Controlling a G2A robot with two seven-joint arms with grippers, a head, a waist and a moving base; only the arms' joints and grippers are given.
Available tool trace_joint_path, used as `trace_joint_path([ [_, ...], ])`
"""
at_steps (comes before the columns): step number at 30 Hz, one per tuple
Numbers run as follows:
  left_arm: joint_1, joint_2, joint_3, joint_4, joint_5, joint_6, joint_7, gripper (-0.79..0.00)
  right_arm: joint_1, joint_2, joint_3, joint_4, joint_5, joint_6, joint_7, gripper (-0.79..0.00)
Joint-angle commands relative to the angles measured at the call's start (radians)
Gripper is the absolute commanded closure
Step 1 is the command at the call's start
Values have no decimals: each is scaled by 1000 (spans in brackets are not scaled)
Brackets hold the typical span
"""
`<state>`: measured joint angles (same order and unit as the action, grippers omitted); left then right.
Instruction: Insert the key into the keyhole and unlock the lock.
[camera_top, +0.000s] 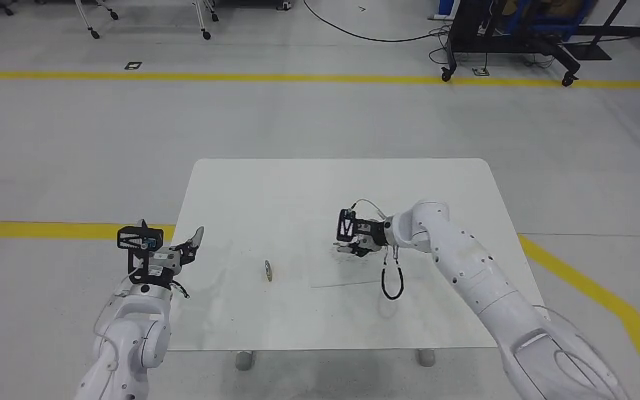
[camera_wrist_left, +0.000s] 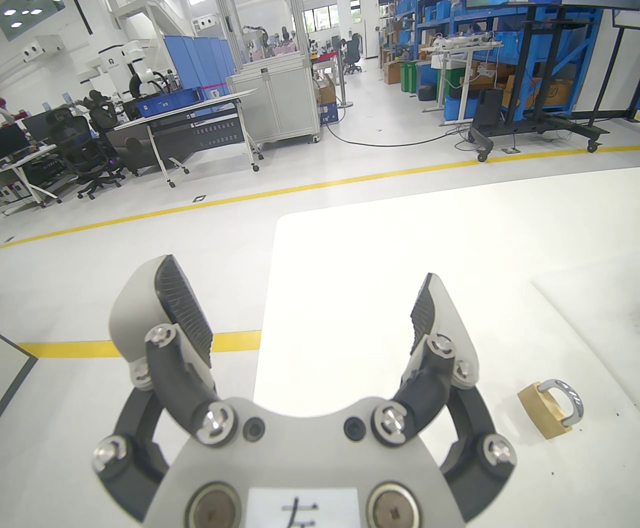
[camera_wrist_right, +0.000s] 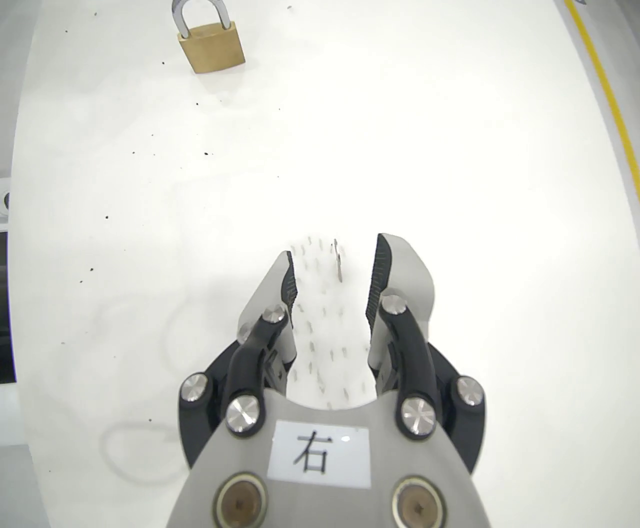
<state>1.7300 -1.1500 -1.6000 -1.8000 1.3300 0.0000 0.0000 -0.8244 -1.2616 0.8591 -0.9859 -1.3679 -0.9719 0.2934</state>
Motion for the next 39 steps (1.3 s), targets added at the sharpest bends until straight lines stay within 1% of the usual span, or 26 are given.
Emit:
trace_joint_path([
  [1, 0, 0, 0, 0, 0, 0, 0, -785, 23, -12, -26, 36, 10, -1, 9, -357],
  [2, 0, 0, 0, 0, 0, 0, 0, -785, 34, -19, -39, 52, 16, -3, 11, -357],
  [5, 0, 0, 0, 0, 0, 0, 0, -785, 62, -36, -69, 98, 27, -2, 8, -308],
  [12, 0, 0, 0, 0, 0, 0, 0, -785, 113, -70, -121, 189, 38, 9, -10, -271],
  [13, 0, 0, 0, 0, 0, 0, 0, -785, 118, -74, -128, 201, 40, 10, -13, -240],
  [14, 0, 0, 0, 0, 0, 0, 0, -785, 124, -79, -134, 213, 42, 10, -16, -135],
  [15, 0, 0, 0, 0, 0, 0, 0, -785, 129, -83, -140, 224, 44, 9, -20, 0],
  [20, 0, 0, 0, 0, 0, 0, 0, -785, 150, -100, -162, 267, 37, 15, -55, 0],
  [24, 0, 0, 0, 0, 0, 0, 0, -785, 152, -97, -166, 273, 0, 22, -138, 0],
  [28, 0, 0, 0, 0, 0, 0, 0, -785, 130, -75, -159, 249, -85, 30, -294, 0],
  [32, 0, 0, 0, 0, 0, 0, 0, -785, 94, -45, -142, 229, -169, 44, -503, 0],
  [34, 0, 0, 0, 0, 0, 0, 0, -785, 79, -28, -128, 240, -199, 44, -600, 0],
  [39, 0, 0, 0, 0, 0, 0, 0, -785, 78, -25, -125, 245, -203, 44, -613, 0],
])
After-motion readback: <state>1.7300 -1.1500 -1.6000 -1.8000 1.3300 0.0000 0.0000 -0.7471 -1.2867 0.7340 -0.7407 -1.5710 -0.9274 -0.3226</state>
